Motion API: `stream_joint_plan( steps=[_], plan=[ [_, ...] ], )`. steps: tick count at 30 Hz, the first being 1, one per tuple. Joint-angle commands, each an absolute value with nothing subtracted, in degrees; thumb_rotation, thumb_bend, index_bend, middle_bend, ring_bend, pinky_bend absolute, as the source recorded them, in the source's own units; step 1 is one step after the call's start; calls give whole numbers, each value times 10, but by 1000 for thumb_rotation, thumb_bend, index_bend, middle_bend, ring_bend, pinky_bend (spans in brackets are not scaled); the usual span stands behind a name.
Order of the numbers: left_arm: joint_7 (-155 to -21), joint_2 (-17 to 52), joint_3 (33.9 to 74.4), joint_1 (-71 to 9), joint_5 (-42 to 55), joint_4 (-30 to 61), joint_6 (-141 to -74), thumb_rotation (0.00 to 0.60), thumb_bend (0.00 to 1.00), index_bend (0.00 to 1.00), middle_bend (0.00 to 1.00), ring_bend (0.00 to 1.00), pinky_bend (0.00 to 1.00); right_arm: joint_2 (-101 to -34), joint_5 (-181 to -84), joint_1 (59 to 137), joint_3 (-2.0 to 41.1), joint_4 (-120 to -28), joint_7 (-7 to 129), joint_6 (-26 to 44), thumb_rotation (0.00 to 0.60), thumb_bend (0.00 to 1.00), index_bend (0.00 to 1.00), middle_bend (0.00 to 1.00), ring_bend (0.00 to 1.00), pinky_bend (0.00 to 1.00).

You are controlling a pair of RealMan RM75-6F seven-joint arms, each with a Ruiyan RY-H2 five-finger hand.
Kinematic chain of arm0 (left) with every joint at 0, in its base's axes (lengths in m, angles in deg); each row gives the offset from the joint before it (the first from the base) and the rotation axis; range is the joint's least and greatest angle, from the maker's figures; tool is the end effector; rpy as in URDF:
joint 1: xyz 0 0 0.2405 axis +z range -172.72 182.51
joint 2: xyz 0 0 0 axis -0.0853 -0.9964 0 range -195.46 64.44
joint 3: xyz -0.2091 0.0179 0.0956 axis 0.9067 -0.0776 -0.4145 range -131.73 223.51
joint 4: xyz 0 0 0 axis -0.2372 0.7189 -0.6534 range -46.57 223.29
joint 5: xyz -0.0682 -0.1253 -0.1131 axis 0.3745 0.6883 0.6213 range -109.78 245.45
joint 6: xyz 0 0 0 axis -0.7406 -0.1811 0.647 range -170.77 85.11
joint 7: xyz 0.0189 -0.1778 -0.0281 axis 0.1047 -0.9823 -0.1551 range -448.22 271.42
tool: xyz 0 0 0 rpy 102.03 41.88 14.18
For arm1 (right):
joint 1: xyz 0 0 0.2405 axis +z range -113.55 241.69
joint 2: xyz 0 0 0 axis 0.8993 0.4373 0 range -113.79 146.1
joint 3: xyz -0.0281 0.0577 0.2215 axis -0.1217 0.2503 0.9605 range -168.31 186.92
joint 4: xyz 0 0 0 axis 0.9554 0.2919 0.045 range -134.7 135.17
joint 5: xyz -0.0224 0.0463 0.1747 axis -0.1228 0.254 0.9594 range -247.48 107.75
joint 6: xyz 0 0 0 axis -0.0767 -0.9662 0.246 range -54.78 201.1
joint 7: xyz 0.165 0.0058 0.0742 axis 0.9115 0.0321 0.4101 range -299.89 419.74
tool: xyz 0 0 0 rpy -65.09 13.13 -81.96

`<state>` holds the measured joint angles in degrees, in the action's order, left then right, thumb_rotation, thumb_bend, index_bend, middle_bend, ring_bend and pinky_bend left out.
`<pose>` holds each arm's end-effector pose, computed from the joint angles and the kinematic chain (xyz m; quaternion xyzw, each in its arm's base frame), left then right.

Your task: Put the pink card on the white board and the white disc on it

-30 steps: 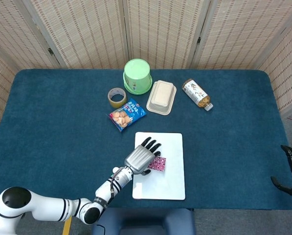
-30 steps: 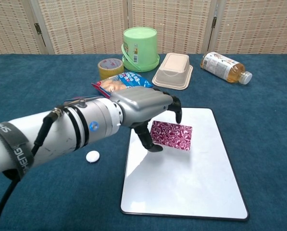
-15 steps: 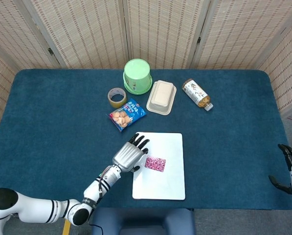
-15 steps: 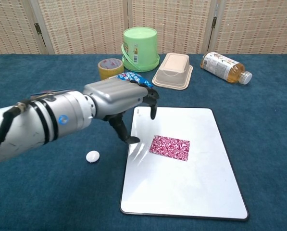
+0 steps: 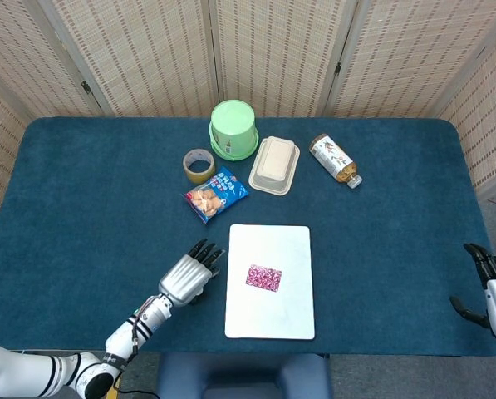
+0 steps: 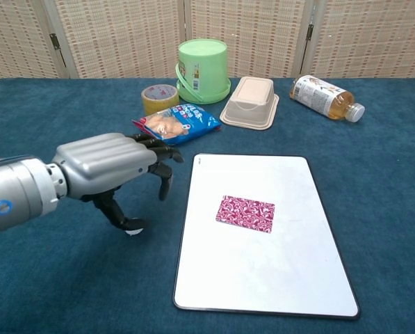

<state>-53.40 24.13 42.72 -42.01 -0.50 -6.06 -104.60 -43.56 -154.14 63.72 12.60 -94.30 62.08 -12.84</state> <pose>-0.0877 0.2884 -0.0370 -0.8446 -0.2375 -0.3234 0.3545 -0.2957 -0.1889 0.1984 0.5620 -0.4114 0.3656 0.6174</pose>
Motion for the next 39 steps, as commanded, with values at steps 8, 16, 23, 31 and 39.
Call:
stream_joint_plan(
  steps=[8, 16, 23, 31, 39],
  plan=[
    [-519, 253, 422, -399, -6, -29, -1035, 600, 315, 462, 134, 90, 0, -436, -1543, 635, 124, -945, 620, -133, 600, 245, 101, 141, 206, 159],
    [-514, 261, 426, -390, 3, -16, -1021, 600, 317, 473, 134, 90, 0, -435, -1543, 634, 123, -945, 620, -134, 600, 245, 102, 141, 205, 159],
    [-517, 264, 434, -384, 6, -7, -1012, 600, 318, 479, 134, 91, 0, -434, -1543, 633, 124, -948, 618, -135, 600, 245, 102, 141, 206, 159],
    [-515, 264, 440, -381, 6, -5, -1002, 600, 338, 480, 134, 91, 0, -434, -1542, 632, 123, -948, 618, -137, 600, 245, 102, 141, 206, 159],
    [-514, 263, 441, -377, 4, -9, -997, 600, 368, 494, 134, 90, 0, -434, -1543, 632, 123, -948, 619, -137, 600, 245, 103, 141, 206, 159]
  ],
)
